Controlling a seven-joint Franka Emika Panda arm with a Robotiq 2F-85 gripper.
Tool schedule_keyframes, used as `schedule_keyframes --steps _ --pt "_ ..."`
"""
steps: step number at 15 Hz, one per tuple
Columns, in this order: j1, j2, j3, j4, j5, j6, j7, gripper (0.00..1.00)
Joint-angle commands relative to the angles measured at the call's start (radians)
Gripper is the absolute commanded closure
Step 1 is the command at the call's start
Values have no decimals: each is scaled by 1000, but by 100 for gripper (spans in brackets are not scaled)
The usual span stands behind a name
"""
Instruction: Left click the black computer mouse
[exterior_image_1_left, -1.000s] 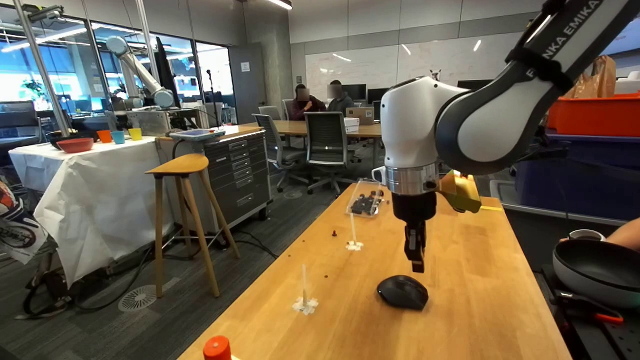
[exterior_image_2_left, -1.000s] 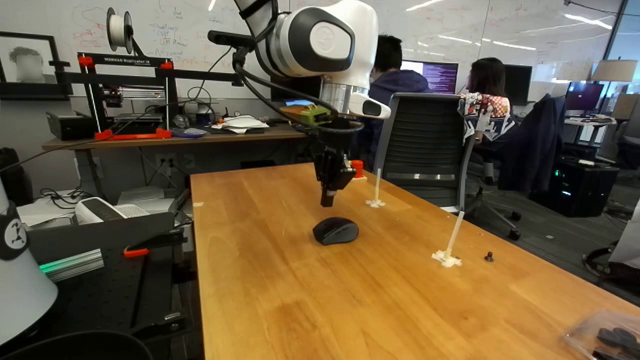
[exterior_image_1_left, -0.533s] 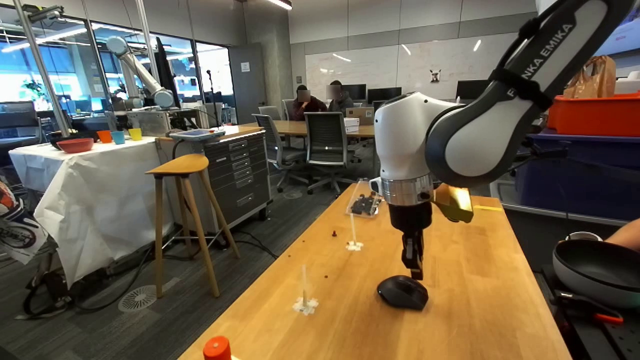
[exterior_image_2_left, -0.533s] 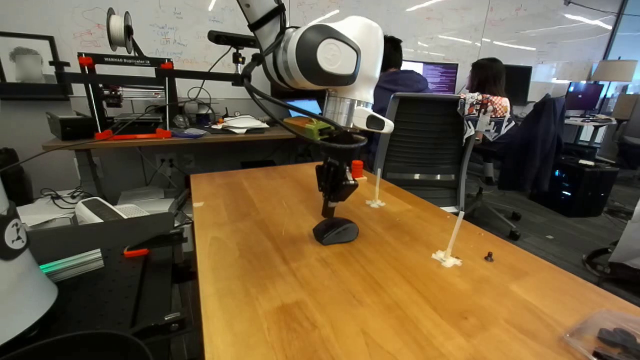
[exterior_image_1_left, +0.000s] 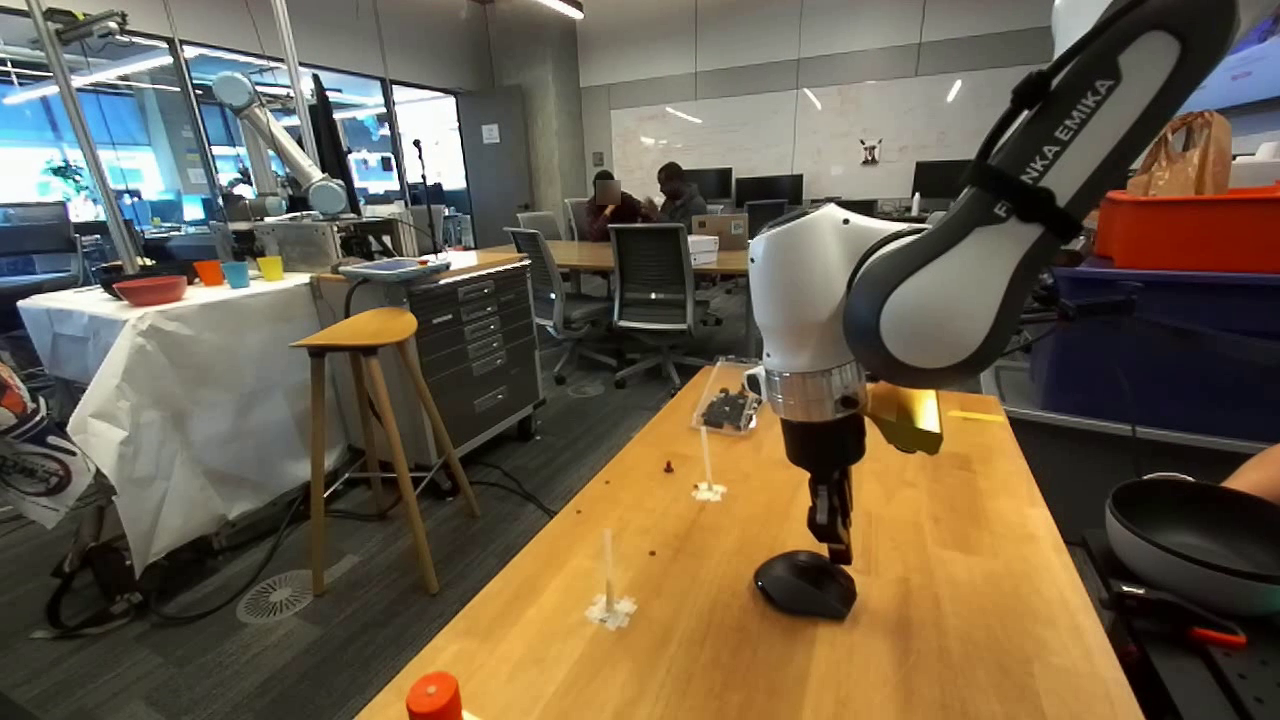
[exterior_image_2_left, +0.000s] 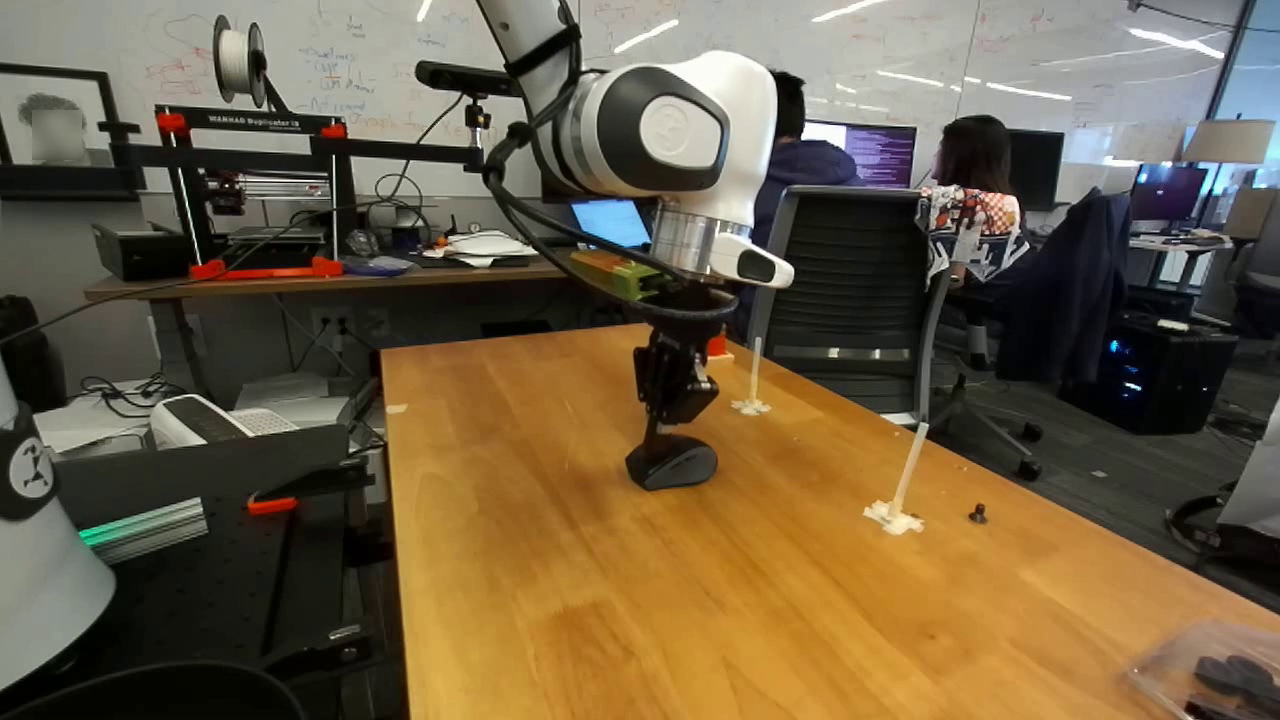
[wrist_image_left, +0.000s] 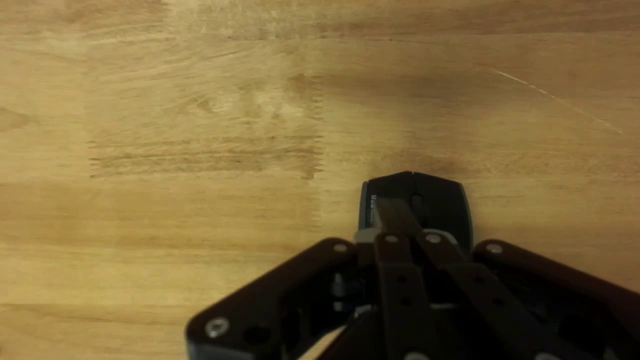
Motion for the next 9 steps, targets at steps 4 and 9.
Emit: schedule_keyframes --steps 4,9 --pt "-1 46 -7 29 5 -4 5 100" --pt "1 48 -6 31 6 -5 5 100"
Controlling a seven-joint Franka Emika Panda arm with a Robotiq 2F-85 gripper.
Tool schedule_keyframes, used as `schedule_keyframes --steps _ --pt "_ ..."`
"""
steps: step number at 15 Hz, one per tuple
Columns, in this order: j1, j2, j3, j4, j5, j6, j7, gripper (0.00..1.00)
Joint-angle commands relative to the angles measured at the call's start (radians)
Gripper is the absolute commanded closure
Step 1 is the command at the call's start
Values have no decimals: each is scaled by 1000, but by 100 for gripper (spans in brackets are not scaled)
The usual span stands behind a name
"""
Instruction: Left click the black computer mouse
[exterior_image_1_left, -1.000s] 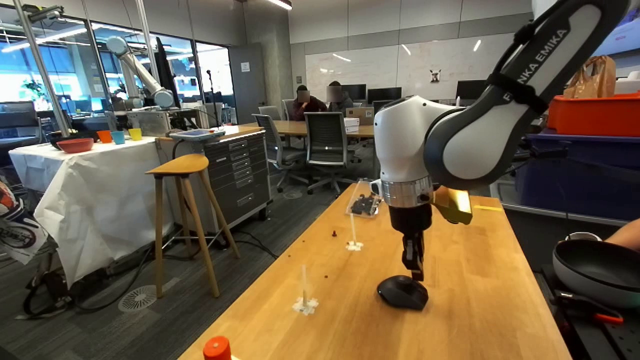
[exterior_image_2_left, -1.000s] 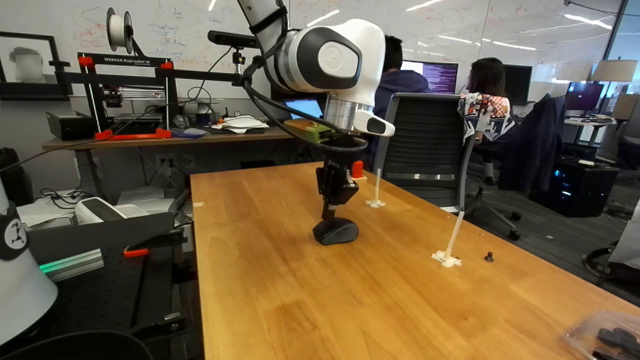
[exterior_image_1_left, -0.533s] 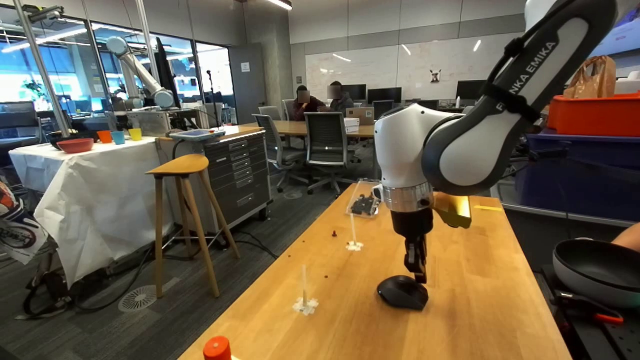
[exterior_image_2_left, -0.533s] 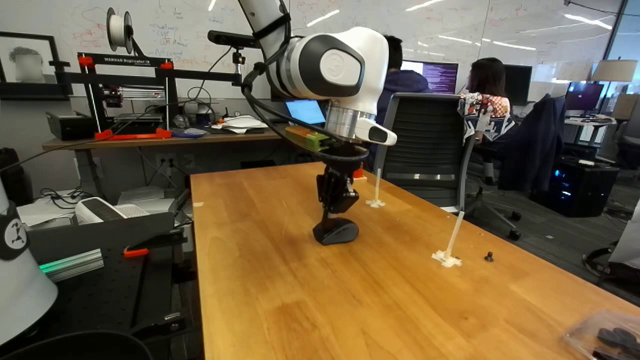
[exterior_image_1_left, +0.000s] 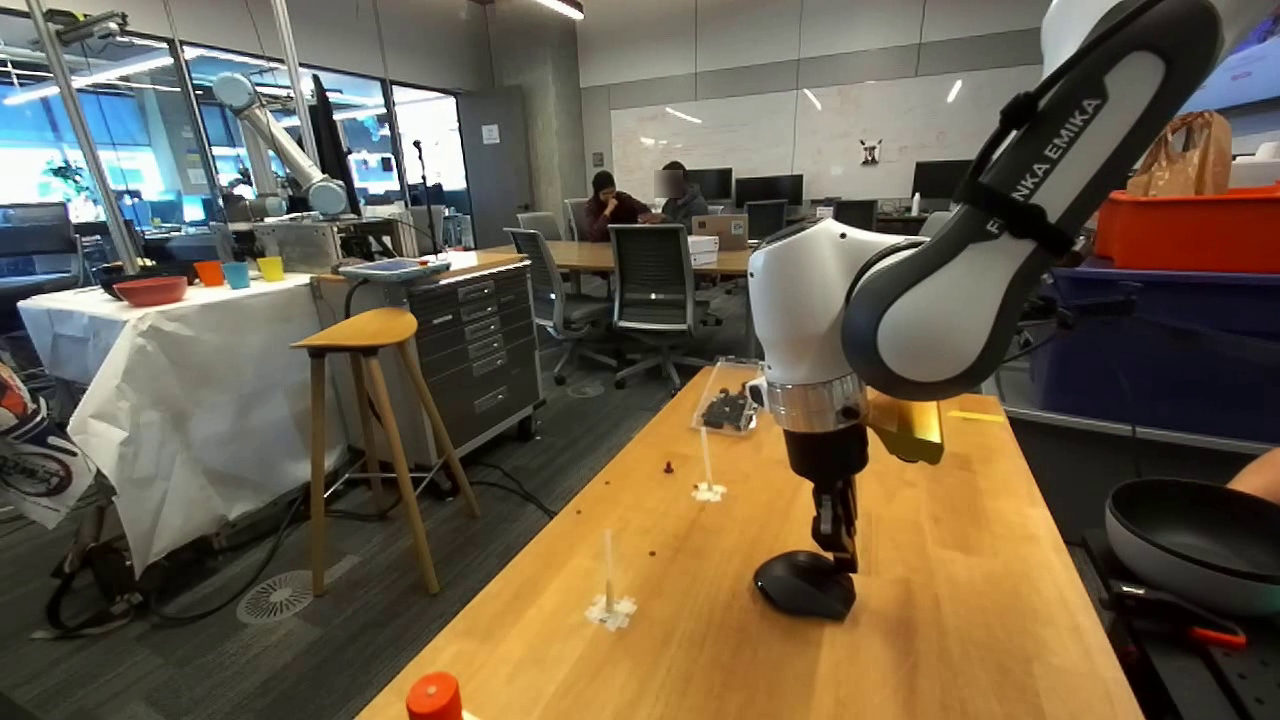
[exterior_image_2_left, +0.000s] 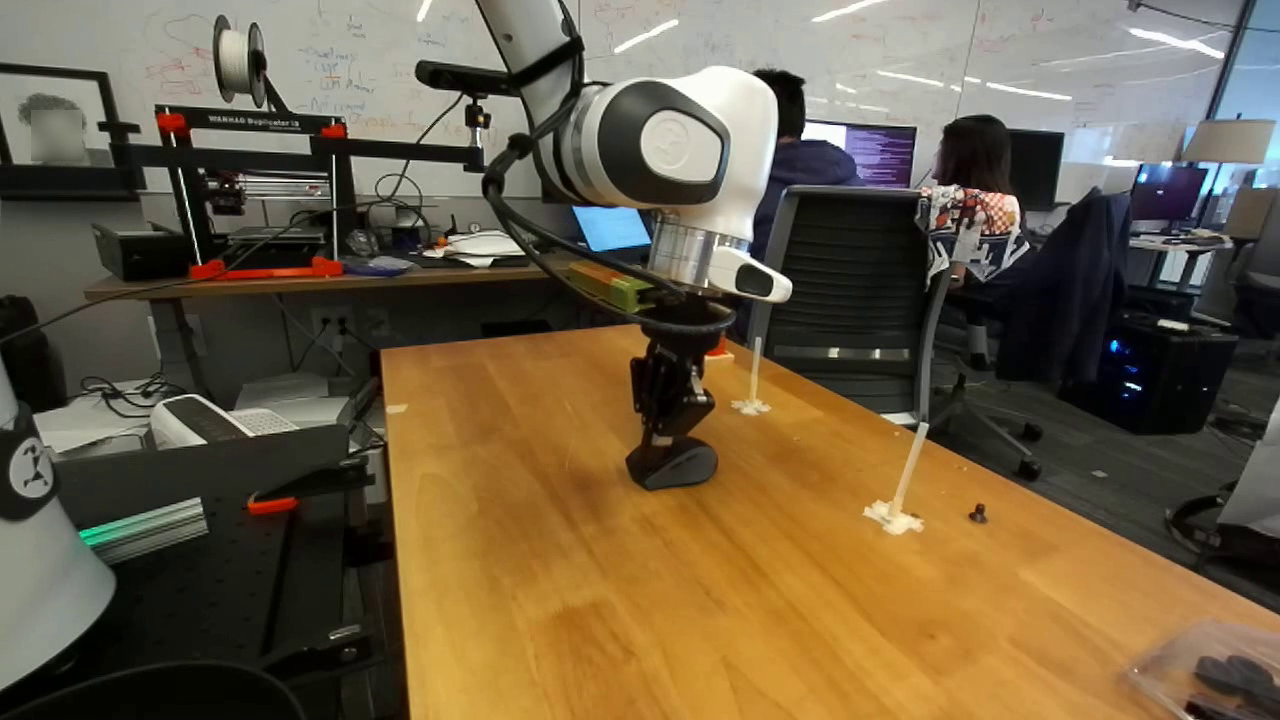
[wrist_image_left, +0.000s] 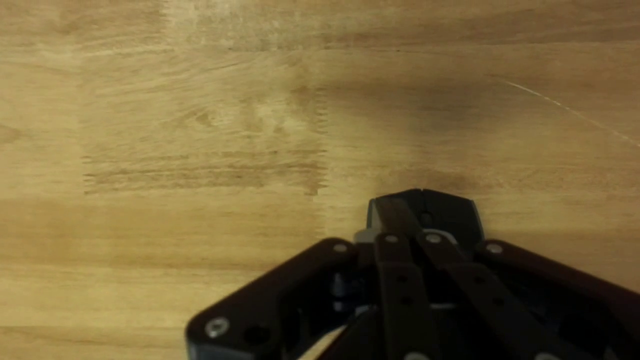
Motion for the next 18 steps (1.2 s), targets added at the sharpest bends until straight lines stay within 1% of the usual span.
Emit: schedule_keyframes --steps 1,6,10,13,14,18 --pt "2 22 -2 29 6 -7 6 100" --pt "-9 -65 18 15 46 -44 -24 100" --pt "-7 -179 40 -5 99 -91 -51 100" --pt "-4 -276 51 0 141 -205 -65 97" --pt "-3 -314 53 -2 160 -244 -77 97" --pt "2 -444 48 -3 180 -370 -99 95"
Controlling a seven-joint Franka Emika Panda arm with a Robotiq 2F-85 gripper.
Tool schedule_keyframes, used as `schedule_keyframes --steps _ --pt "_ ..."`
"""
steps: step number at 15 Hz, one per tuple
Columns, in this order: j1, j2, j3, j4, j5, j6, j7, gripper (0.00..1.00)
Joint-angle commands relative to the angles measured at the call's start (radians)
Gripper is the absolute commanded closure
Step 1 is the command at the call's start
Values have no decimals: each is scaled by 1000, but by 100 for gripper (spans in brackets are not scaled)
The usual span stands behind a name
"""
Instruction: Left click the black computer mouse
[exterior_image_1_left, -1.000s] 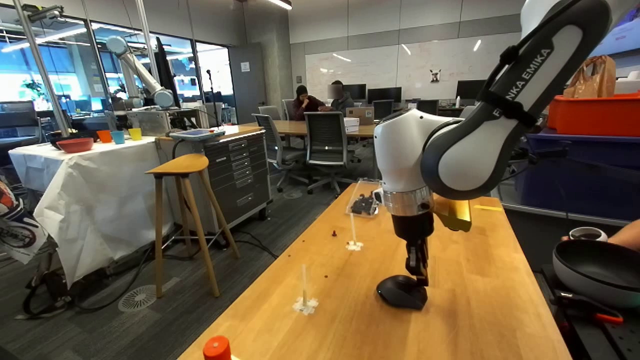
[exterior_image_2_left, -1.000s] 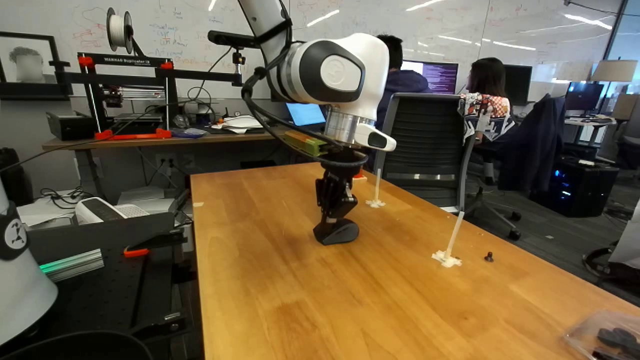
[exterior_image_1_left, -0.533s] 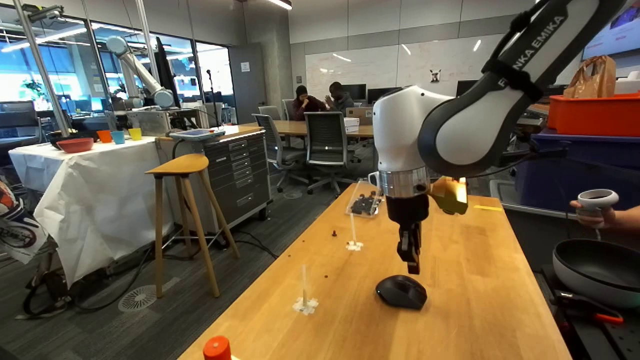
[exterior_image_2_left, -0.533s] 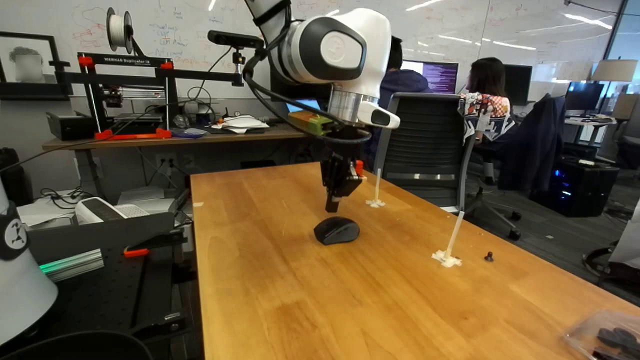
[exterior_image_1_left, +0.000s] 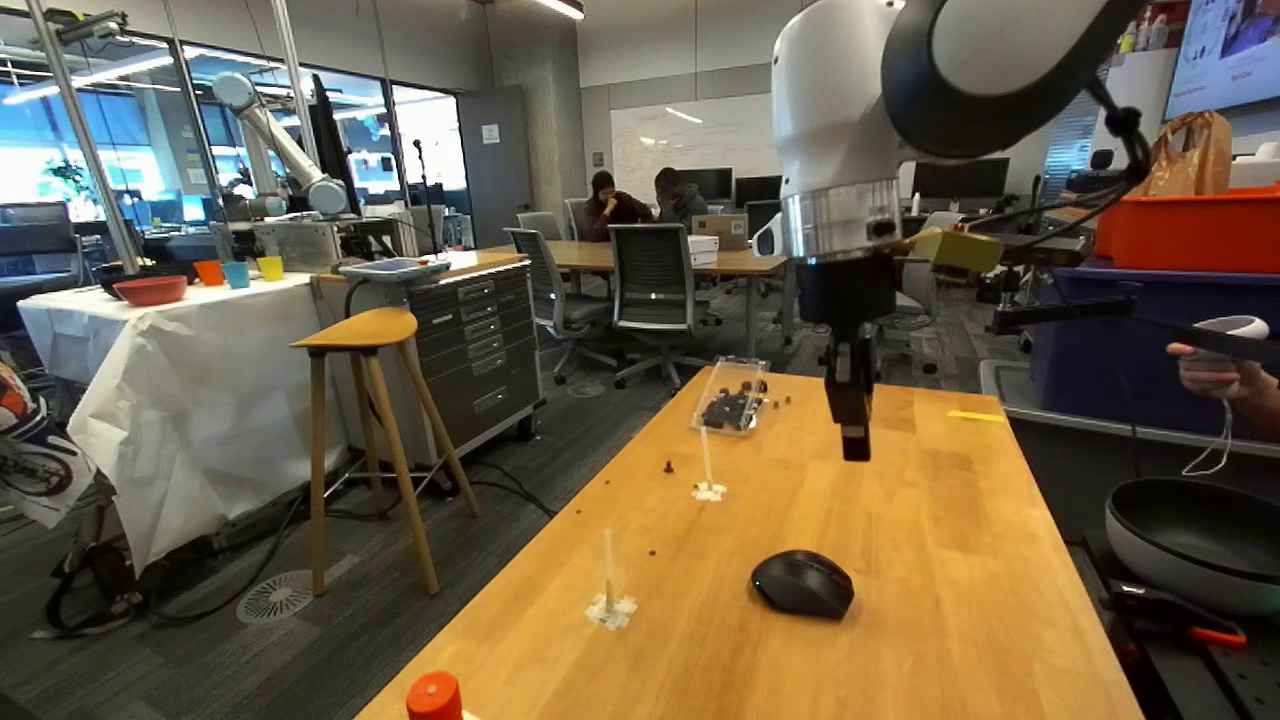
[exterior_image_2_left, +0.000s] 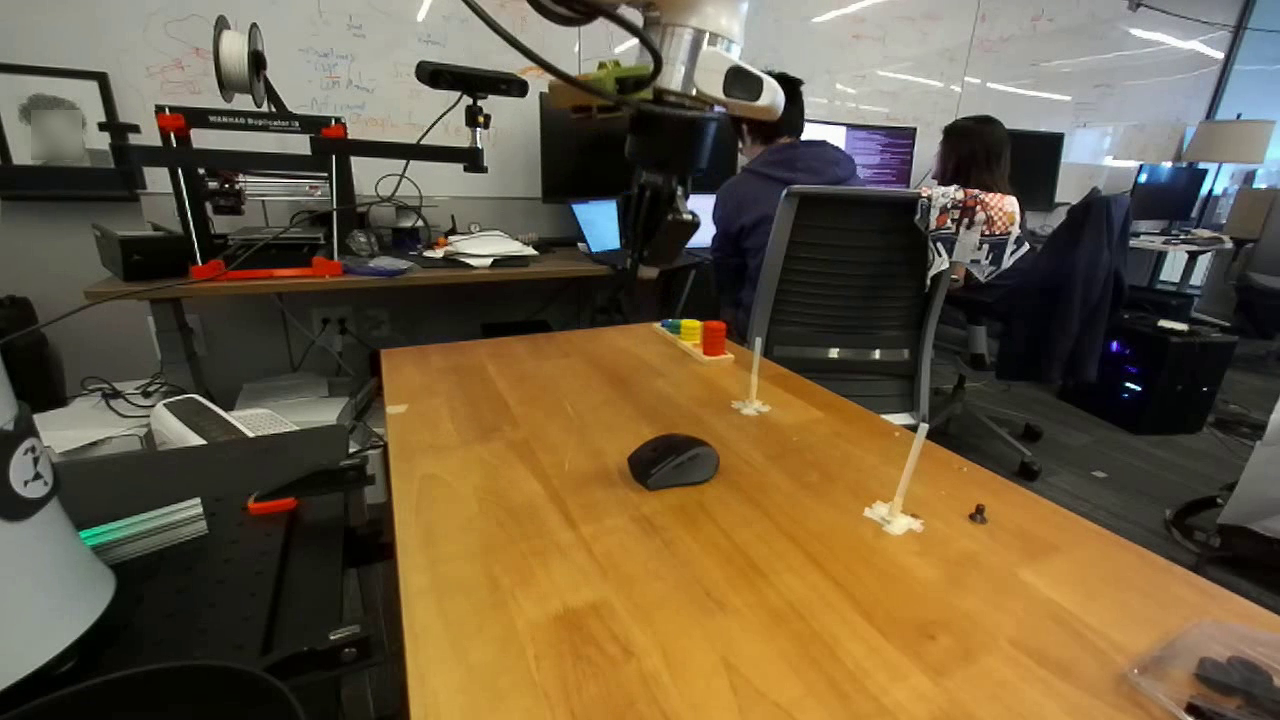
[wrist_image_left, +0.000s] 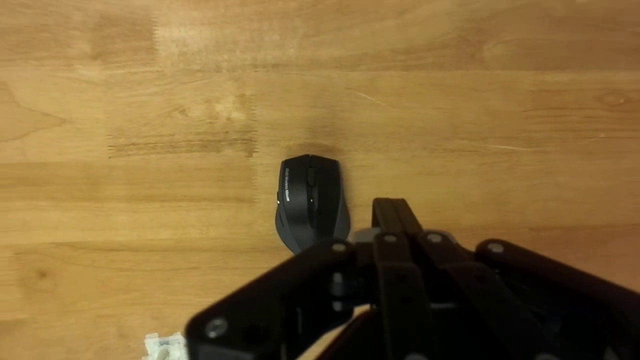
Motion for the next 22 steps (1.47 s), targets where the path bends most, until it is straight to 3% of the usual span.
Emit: schedule_keyframes --steps 1,4,10,14,15,17,18,19,21,22 --pt "1 -135 -1 -16 26 -104 -41 95" --pt "3 -209 1 -23 -18 -96 -31 90" --pt "5 -289 0 -26 -16 -89 -46 100" --pt "6 -309 1 -34 -16 -88 -51 96" --pt "7 -311 0 -35 -14 -90 -52 74" --pt "11 -312 -4 -31 2 -115 -70 68" --pt "12 -312 -5 -30 5 -128 -71 59" --pt "5 -283 -2 -22 -8 -99 -48 78" --pt "5 -283 -2 -22 -7 -108 -52 61" --pt "6 -283 -2 -22 -7 -110 -53 59"
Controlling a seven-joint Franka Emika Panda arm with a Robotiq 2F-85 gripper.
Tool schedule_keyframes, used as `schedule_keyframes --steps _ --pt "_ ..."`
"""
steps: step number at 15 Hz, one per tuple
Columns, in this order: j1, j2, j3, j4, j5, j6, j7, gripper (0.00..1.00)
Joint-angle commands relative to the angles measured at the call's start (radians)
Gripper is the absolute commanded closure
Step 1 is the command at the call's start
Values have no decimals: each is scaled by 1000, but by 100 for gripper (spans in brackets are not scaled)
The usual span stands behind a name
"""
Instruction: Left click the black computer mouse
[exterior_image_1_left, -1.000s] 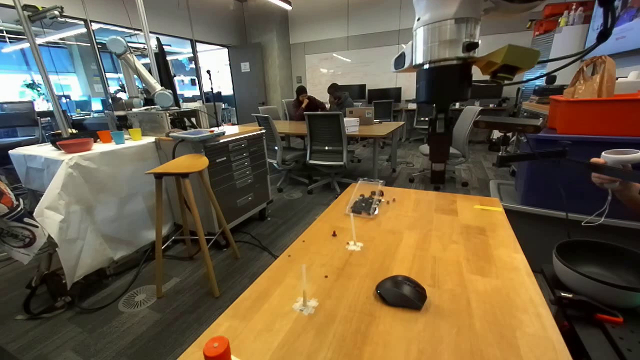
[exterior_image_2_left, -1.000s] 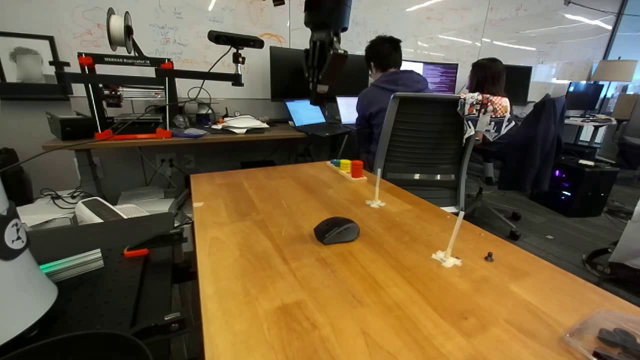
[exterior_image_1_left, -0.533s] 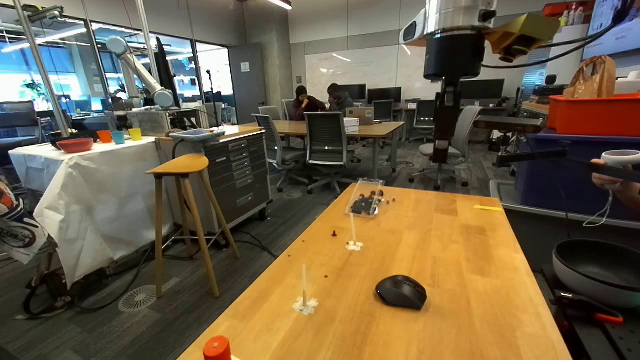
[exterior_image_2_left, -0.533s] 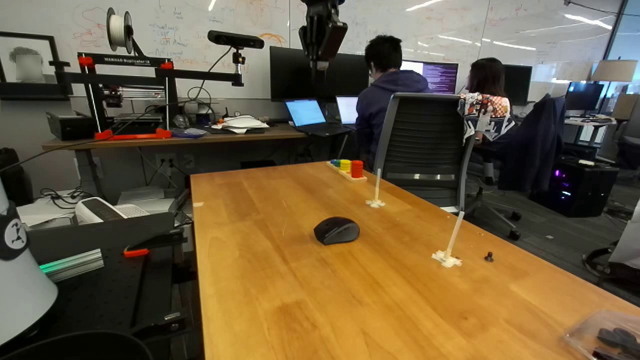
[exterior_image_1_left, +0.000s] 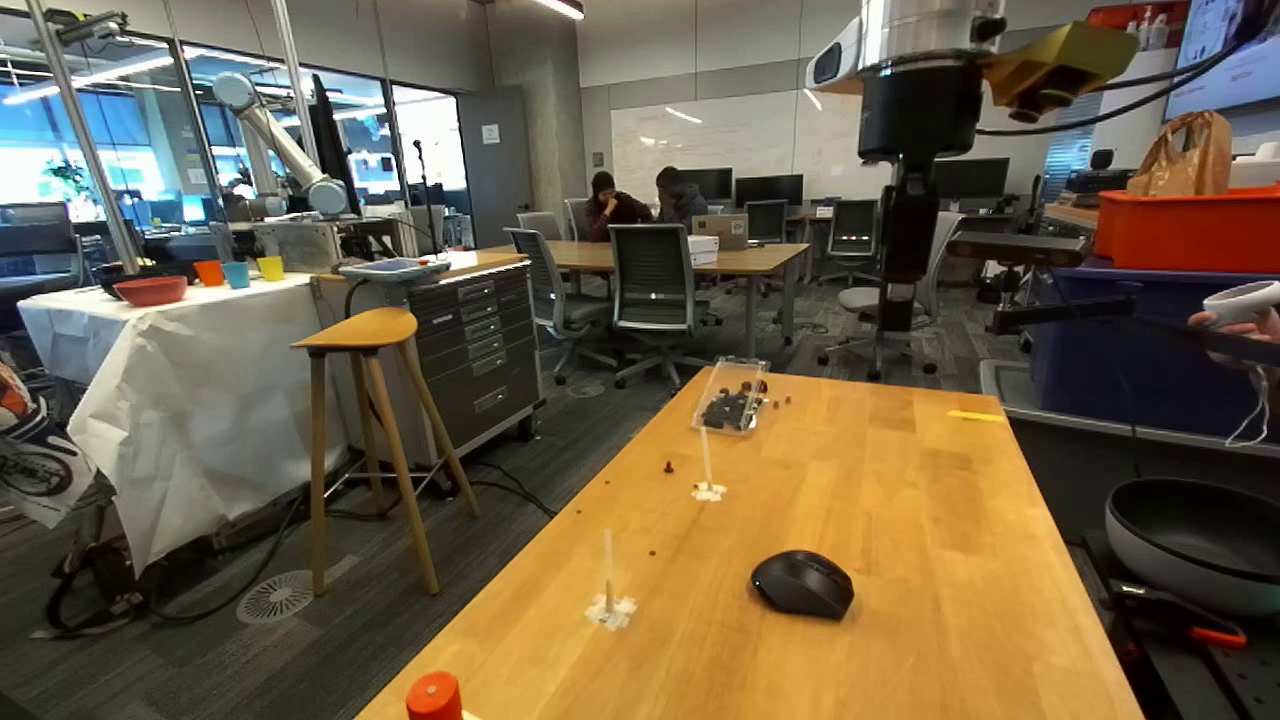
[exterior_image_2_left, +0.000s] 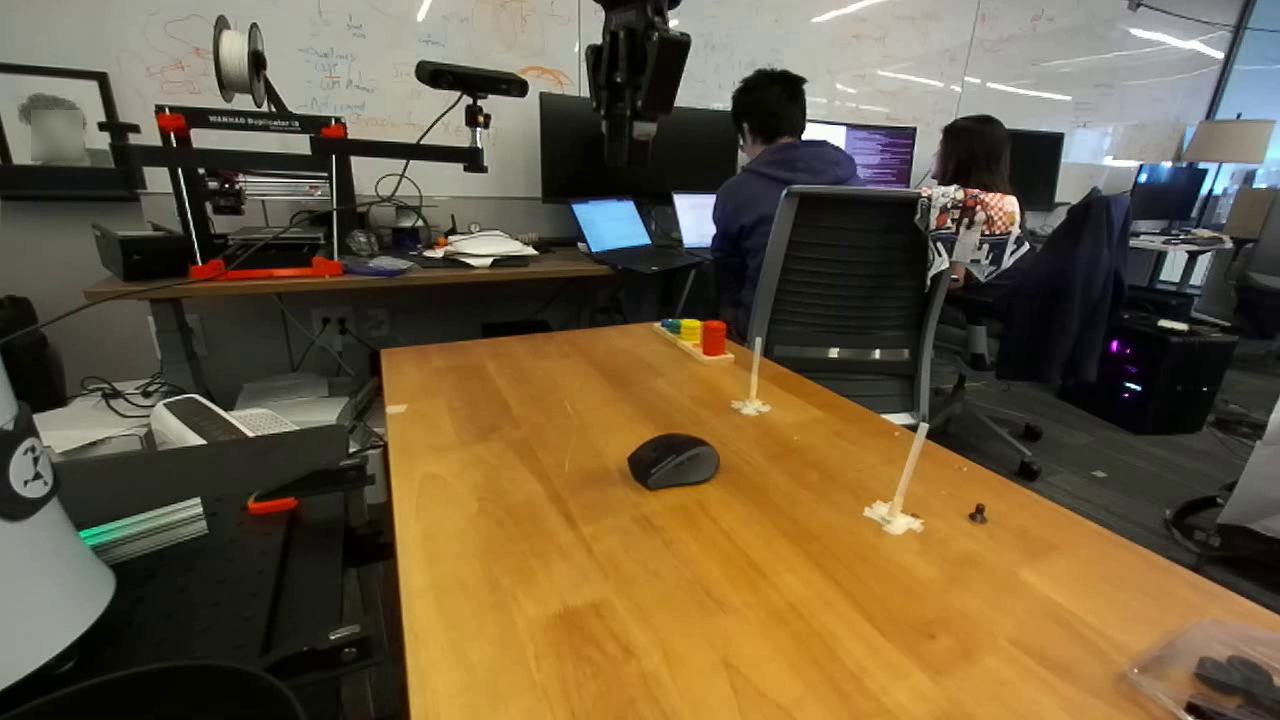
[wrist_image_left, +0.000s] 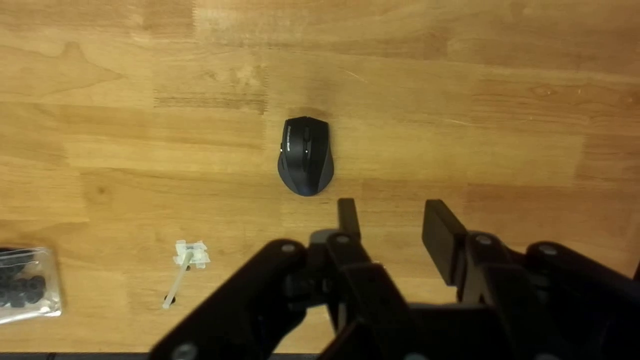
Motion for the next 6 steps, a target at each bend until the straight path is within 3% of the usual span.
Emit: schedule_keyframes --steps 1,6 --pt "2 0 -2 2 -1 -3 0 59" --pt "3 0 -2 2 -1 -5 -1 59"
